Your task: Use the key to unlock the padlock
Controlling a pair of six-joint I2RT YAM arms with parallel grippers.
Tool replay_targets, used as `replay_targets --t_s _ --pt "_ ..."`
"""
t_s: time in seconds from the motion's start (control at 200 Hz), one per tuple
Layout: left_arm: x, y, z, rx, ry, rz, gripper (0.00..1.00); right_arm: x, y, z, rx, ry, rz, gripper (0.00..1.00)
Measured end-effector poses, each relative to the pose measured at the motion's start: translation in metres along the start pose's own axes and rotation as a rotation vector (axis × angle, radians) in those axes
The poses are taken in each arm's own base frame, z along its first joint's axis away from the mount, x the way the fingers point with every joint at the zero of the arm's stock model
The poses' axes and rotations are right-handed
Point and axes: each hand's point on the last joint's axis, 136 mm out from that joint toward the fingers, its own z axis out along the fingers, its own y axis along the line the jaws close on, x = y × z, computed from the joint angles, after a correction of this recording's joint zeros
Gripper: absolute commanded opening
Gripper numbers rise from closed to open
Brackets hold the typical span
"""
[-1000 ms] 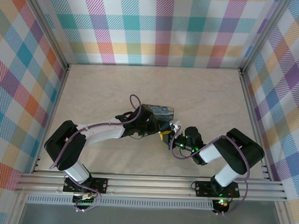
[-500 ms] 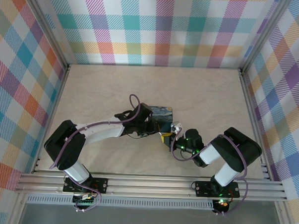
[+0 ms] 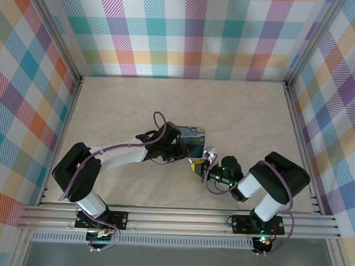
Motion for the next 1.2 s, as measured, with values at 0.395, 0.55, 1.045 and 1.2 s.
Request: replay_targets --t_s 0.395,0.55,1.045,1.2 --pt "0.0000 0.0001 0.0000 0.000 0.000 0.000 0.20 -0.0070 0.0066 0.0000 -0.031 -0.026 0.005 0.00" --pt "0.0000 0.0001 0.0000 0.000 0.000 0.000 0.20 -0.0036 0.0061 0.0018 -0.036 -0.015 0.012 0.00" --pt "0.0000 0.0000 0.0000 0.000 0.000 0.000 0.20 -0.0043 0.0062 0.0064 -0.047 -0.025 0.028 0.00" --pt "0.0000 0.0000 0.0000 0.000 0.000 0.000 0.20 -0.0065 0.0058 0.0073 -0.045 -0.032 0.026 0.00"
